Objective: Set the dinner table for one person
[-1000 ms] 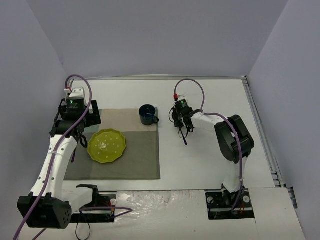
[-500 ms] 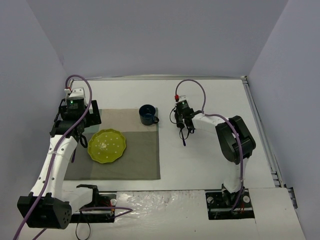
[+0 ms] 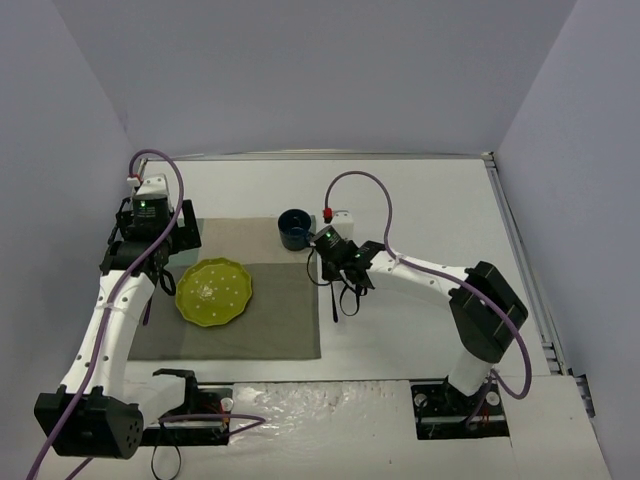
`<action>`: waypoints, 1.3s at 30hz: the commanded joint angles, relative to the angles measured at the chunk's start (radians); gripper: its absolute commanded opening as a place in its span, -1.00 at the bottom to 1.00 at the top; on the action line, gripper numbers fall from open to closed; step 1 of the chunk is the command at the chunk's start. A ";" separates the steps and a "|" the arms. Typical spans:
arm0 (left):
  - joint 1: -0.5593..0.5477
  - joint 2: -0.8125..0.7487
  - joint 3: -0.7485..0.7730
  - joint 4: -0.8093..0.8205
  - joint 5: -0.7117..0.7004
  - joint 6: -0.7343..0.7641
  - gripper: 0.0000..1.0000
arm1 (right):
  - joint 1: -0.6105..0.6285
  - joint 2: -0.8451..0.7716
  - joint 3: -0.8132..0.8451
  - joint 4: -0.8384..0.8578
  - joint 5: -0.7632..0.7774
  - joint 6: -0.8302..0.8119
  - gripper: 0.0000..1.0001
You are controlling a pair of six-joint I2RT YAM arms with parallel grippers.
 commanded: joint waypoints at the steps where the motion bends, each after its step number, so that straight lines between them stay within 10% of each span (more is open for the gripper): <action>1: 0.000 -0.037 0.014 0.043 -0.027 0.002 0.94 | 0.084 0.004 0.135 -0.058 0.140 0.182 -1.00; 39: -0.002 -0.058 0.009 0.047 -0.029 -0.001 0.94 | 0.212 0.390 0.460 -0.117 0.116 0.384 -1.00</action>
